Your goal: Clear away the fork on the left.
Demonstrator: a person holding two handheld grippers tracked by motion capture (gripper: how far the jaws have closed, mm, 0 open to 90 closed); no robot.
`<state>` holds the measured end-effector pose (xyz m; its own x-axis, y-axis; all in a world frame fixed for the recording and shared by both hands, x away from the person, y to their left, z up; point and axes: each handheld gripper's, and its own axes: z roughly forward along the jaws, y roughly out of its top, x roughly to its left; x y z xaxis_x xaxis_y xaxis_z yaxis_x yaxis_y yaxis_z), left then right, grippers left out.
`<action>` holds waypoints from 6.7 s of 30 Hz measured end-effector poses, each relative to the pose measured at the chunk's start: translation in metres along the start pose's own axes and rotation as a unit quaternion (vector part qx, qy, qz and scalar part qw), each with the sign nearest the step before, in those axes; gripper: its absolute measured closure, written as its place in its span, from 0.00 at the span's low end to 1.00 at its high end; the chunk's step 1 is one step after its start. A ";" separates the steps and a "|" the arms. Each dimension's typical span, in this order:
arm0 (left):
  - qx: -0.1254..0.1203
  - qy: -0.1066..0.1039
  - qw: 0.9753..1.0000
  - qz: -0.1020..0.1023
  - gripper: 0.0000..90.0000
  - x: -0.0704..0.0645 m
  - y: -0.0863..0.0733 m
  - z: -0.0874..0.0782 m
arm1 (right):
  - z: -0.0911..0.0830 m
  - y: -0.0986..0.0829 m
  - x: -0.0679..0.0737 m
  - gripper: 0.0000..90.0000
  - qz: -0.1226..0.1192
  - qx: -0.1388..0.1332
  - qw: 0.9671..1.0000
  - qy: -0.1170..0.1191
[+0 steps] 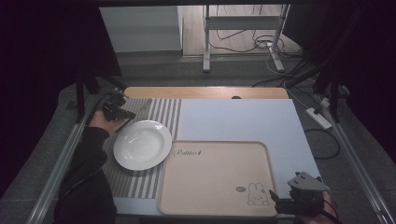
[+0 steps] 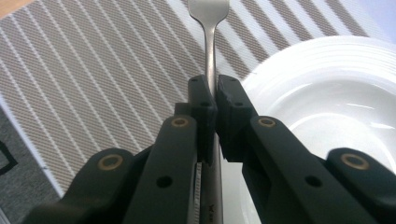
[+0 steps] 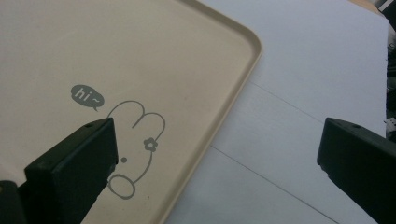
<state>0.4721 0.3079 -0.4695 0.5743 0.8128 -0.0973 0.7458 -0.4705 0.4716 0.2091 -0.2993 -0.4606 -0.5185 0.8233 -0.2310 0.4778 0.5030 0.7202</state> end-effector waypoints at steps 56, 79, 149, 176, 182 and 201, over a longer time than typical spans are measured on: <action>0.010 -0.079 0.996 0.047 0.94 -0.167 -0.047 0.004 | -0.002 -0.001 0.001 0.00 -0.011 -0.011 1.000 0.000; 0.027 -0.120 0.989 0.080 0.94 -0.247 -0.049 0.030 | -0.002 -0.001 0.002 0.00 -0.017 -0.009 1.000 0.000; -0.014 -0.094 0.993 0.075 0.57 -0.219 -0.041 0.031 | -0.002 -0.001 0.003 0.00 -0.020 -0.008 1.000 0.001; -0.095 -0.136 0.984 0.068 0.00 -0.203 -0.057 0.022 | -0.002 -0.001 0.003 0.00 -0.019 -0.009 1.000 0.003; -0.125 -0.112 0.984 0.063 0.00 -0.197 -0.064 0.015 | -0.002 -0.001 0.002 0.00 -0.018 -0.009 1.000 0.002; -0.171 -0.093 0.981 0.030 0.00 -0.178 -0.099 -0.007 | -0.003 -0.001 0.002 0.00 -0.012 -0.011 1.000 0.001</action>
<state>0.2937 0.2123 -0.4928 0.6889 0.6959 -0.2029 0.5705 -0.3477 0.7441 0.2059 -0.2987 -0.4599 -0.5319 0.8099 -0.2472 0.4497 0.5175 0.7280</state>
